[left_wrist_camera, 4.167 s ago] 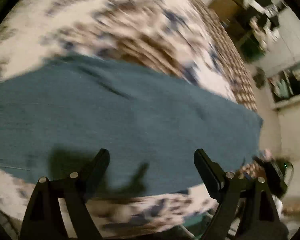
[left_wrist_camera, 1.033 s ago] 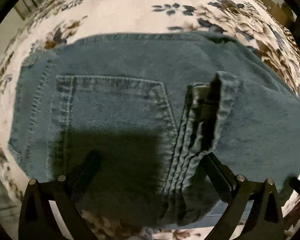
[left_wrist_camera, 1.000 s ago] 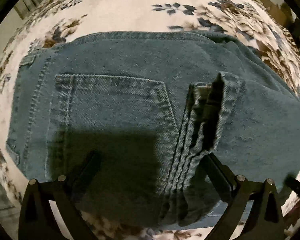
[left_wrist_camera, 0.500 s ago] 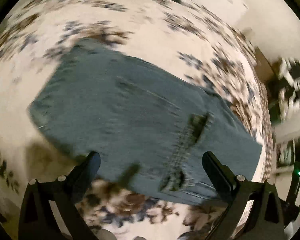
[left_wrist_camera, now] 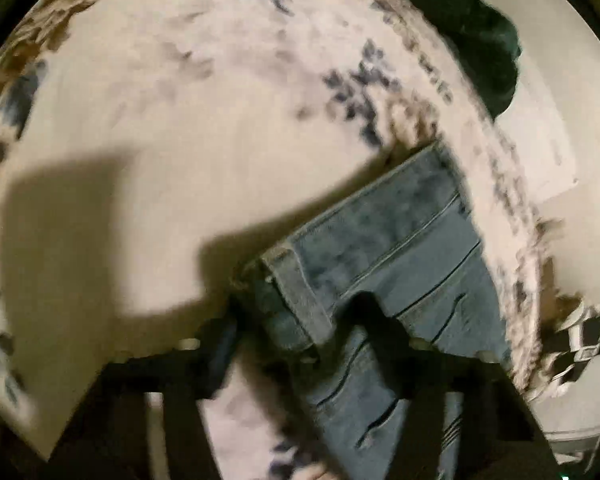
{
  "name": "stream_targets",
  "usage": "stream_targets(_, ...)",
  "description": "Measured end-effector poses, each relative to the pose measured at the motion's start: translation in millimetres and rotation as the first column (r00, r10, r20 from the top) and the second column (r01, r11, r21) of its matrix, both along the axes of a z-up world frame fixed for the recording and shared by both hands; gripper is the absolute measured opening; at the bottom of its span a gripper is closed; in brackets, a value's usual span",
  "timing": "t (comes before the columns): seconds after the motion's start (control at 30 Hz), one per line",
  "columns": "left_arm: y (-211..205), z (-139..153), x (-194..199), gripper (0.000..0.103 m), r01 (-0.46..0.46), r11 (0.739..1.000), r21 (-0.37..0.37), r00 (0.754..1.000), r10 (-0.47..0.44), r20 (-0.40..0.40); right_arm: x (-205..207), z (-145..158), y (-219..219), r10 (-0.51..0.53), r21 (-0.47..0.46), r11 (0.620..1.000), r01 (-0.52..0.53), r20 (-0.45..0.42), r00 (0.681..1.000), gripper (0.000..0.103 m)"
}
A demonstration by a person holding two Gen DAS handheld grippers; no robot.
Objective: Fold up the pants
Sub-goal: 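Grasp the waistband edge with the left gripper and lift it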
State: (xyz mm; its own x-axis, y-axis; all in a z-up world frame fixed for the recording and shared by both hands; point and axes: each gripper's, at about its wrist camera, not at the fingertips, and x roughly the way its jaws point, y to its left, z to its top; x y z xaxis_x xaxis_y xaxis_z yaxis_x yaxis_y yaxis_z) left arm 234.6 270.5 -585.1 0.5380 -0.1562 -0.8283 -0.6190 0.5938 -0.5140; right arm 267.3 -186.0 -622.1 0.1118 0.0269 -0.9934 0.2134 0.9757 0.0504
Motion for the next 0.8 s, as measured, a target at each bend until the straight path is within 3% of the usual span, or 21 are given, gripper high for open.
stream_targets(0.07,-3,7,-2,0.033,-0.002,1.000,0.020,0.999,0.001,0.047,2,-4,5,0.002,-0.003,1.000,-0.002,-0.004,1.000,0.100)
stream_targets(0.17,-7,13,-10,0.032,0.001,1.000,0.031,0.992,-0.005,0.126,4,-10,11,-0.005,0.017,1.000,0.005,-0.014,1.000,0.100)
stream_targets(0.23,0,-1,-13,0.038,-0.034,0.999,-0.042,0.988,0.040,0.148,5,-15,15,0.001,0.010,1.000,-0.001,-0.018,1.000,0.099)
stream_targets(0.27,6,-10,-13,0.048,-0.053,0.996,-0.078,0.987,0.064,0.151,6,-18,17,0.005,-0.001,1.000,-0.005,-0.022,1.000,0.099)
stream_targets(0.33,14,-24,-11,0.054,-0.067,0.987,-0.146,0.980,0.093,0.175,7,-25,18,0.003,-0.004,1.000,-0.003,-0.038,0.999,0.099)
stream_targets(0.47,9,-22,9,0.065,-0.051,0.992,-0.114,0.979,0.073,0.191,6,-36,14,-0.025,0.009,1.000,0.025,-0.055,0.998,0.100)
stream_targets(0.57,4,-16,16,0.065,-0.056,0.995,-0.086,0.981,0.071,0.183,4,-38,12,-0.033,0.004,0.999,0.034,-0.055,0.998,0.100)
stream_targets(0.7,0,0,8,0.032,-0.047,0.998,-0.043,0.976,0.055,0.209,0,-39,8,-0.048,0.000,0.999,0.048,-0.051,0.998,0.099)
stream_targets(0.8,-7,20,3,0.027,-0.016,1.000,0.005,0.964,0.014,0.266,-5,-38,3,-0.054,-0.004,0.999,0.054,-0.046,0.997,0.099)
